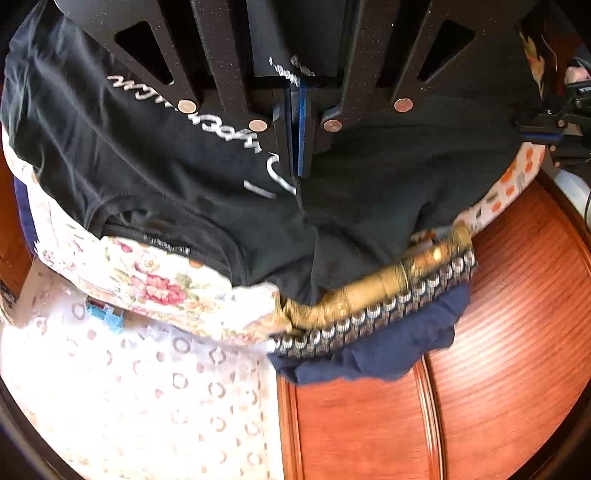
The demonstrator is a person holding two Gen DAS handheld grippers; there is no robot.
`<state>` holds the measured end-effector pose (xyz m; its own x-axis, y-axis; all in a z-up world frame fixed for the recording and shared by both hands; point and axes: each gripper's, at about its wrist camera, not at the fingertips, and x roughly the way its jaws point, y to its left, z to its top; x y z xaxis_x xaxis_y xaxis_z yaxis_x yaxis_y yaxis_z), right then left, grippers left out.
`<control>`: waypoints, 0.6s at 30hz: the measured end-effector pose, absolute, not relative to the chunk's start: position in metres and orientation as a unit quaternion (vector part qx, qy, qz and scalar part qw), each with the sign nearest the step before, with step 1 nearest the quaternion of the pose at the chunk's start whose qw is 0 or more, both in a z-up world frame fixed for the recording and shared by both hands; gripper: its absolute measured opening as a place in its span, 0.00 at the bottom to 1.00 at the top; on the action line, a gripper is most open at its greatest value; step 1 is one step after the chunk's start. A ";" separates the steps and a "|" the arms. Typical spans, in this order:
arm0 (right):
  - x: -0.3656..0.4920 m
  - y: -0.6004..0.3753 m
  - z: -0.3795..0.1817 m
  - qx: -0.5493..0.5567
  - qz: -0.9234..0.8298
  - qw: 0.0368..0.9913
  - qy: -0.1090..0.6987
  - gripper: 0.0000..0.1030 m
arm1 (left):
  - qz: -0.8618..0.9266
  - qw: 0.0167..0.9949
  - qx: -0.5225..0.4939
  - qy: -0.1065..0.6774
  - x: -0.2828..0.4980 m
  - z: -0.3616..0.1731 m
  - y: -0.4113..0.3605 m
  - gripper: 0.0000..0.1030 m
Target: Fold small clothes
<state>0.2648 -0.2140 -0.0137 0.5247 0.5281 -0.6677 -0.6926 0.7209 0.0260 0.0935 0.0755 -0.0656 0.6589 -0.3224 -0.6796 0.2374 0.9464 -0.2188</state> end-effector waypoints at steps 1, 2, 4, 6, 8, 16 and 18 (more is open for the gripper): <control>0.265 -0.214 -0.017 -0.129 0.355 0.859 0.345 0.02 | -0.152 0.911 -0.054 0.380 0.093 -0.066 0.077 0.06; 0.265 -0.213 -0.021 -0.135 0.356 0.854 0.354 0.02 | -0.150 0.912 -0.057 0.378 0.092 -0.065 0.078 0.06; 0.264 -0.214 -0.026 -0.142 0.354 0.853 0.356 0.02 | -0.138 0.916 -0.053 0.373 0.093 -0.061 0.082 0.06; 0.268 -0.213 -0.027 -0.140 0.355 0.853 0.355 0.05 | -0.121 0.923 -0.044 0.362 0.091 -0.055 0.087 0.38; 0.271 -0.216 -0.027 -0.132 0.353 0.857 0.351 0.16 | -0.116 0.930 -0.047 0.345 0.092 -0.050 0.095 0.63; 0.306 -0.207 -0.013 -0.072 0.377 0.856 0.347 0.52 | -0.057 0.935 -0.052 0.347 0.129 -0.058 0.129 0.75; 0.319 -0.194 -0.010 -0.059 0.385 0.852 0.350 0.52 | -0.051 0.930 -0.054 0.360 0.142 -0.066 0.132 0.75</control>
